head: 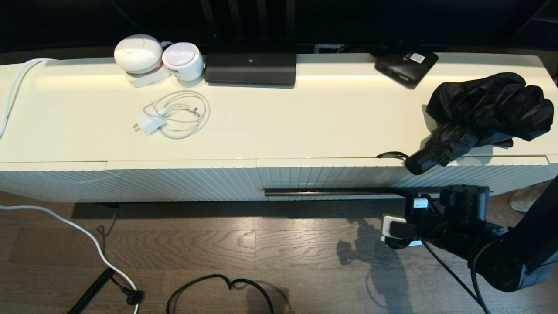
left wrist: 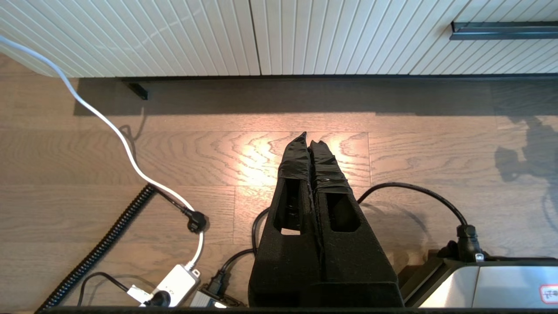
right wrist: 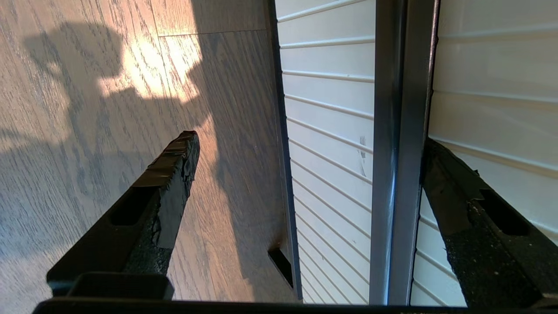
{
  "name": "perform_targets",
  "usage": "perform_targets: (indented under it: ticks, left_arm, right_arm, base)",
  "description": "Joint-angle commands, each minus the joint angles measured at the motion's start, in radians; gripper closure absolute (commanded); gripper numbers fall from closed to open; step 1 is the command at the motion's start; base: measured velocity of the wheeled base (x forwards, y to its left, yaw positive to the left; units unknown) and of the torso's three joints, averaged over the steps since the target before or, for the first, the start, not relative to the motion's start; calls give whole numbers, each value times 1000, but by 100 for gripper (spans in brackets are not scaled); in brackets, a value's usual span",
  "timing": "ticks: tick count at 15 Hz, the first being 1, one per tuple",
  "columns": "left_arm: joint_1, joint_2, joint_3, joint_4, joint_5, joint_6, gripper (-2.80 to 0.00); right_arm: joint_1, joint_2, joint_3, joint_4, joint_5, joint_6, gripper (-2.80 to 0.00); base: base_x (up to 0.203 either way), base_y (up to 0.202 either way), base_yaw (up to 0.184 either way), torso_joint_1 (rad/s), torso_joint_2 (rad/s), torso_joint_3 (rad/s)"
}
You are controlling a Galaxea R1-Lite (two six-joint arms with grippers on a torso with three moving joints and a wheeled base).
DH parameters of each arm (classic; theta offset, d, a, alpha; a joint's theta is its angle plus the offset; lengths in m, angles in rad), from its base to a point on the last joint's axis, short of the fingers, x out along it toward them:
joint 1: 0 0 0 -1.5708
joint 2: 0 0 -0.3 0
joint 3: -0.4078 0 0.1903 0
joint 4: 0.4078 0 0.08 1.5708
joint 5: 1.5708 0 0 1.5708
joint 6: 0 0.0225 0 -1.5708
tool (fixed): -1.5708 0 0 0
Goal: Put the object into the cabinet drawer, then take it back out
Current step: Open the drawer
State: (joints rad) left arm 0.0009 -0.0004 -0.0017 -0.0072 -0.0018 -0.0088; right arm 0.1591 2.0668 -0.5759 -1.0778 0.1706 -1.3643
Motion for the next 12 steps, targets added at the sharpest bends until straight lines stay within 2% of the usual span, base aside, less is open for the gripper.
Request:
perform_targets:
  ticks: [1, 12]
  left_arm:
    - [1, -1, 0, 0, 0, 0, 0]
    - [1, -1, 0, 0, 0, 0, 0]
  right_arm:
    - [0, -11, 24, -1, -2, -7, -280]
    - [3, -48, 192, -2, -3, -4, -280]
  base:
    - [0, 0, 0, 0, 0, 0]
    - [0, 0, 0, 0, 0, 0]
